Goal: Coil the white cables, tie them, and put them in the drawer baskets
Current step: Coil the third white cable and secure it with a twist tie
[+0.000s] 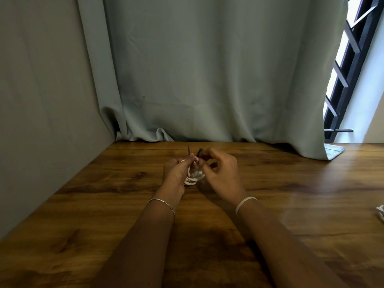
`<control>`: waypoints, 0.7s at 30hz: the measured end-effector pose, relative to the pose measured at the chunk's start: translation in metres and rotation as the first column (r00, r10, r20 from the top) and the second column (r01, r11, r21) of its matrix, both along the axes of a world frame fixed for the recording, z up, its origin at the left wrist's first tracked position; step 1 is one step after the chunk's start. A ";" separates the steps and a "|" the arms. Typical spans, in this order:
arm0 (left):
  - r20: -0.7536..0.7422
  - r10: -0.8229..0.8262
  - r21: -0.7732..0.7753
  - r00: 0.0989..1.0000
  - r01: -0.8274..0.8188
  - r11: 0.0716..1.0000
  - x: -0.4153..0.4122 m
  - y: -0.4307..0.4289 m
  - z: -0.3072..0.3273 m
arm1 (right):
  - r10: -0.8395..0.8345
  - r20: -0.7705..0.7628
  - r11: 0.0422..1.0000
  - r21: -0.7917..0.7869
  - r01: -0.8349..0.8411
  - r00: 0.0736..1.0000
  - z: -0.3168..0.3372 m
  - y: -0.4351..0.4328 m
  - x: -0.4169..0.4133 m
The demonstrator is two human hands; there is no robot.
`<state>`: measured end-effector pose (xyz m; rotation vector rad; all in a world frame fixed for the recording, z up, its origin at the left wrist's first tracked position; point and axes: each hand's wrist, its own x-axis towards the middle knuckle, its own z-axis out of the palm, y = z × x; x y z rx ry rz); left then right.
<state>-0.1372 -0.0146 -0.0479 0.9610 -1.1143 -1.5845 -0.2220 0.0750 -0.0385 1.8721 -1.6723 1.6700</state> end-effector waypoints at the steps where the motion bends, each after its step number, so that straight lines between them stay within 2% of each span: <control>1: 0.008 -0.003 -0.019 1.000 0.003 1.000 -0.001 -0.001 -0.001 | 0.007 0.076 1.000 -0.017 -0.006 0.997 0.001 -0.001 0.000; 5: 0.067 0.001 -0.071 0.998 0.004 0.997 -0.006 -0.002 -0.005 | 0.075 0.421 0.993 -0.117 -0.027 0.904 0.008 -0.005 -0.005; 8: 0.098 0.002 -0.099 0.995 0.008 0.995 -0.008 0.001 -0.005 | 0.097 0.574 0.989 -0.149 -0.012 0.813 0.011 -0.005 -0.011; 12: 0.153 0.006 -0.148 0.988 0.017 0.989 -0.010 0.001 -0.006 | 0.102 0.654 0.985 -0.170 0.014 0.749 0.010 -0.008 -0.018; 18: 0.335 0.023 -0.354 0.942 0.103 0.930 -0.019 0.010 -0.007 | 0.050 0.730 0.975 -0.185 0.127 0.682 0.014 -0.007 -0.027; 21: 0.369 0.013 -0.400 0.929 0.147 0.905 -0.023 0.015 -0.008 | 0.006 0.720 0.967 -0.180 0.178 0.694 0.014 -0.008 -0.032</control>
